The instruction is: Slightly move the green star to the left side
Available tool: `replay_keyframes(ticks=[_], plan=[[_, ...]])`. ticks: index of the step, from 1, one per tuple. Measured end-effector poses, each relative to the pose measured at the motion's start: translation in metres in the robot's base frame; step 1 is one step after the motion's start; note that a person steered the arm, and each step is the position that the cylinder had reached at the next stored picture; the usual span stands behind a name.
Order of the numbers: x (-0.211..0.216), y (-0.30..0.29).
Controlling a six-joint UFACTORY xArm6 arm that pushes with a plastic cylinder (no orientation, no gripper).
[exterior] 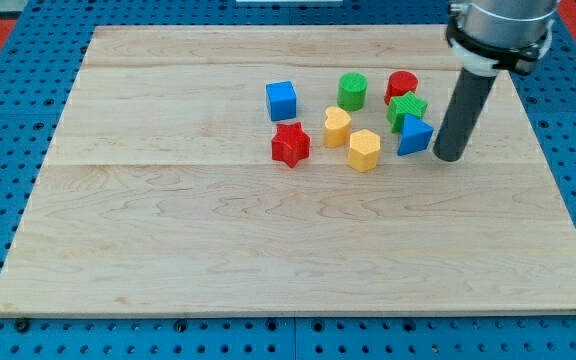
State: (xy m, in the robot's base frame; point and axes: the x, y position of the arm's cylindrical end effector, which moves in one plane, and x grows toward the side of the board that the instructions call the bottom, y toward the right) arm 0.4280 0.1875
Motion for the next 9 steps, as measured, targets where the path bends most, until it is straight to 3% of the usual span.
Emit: replay_keyframes(ticks=[2,4,7,8,9], plan=[[-0.034,0.0],[-0.034,-0.037],[-0.039,-0.035],[-0.022,0.017],[0.029,0.004]])
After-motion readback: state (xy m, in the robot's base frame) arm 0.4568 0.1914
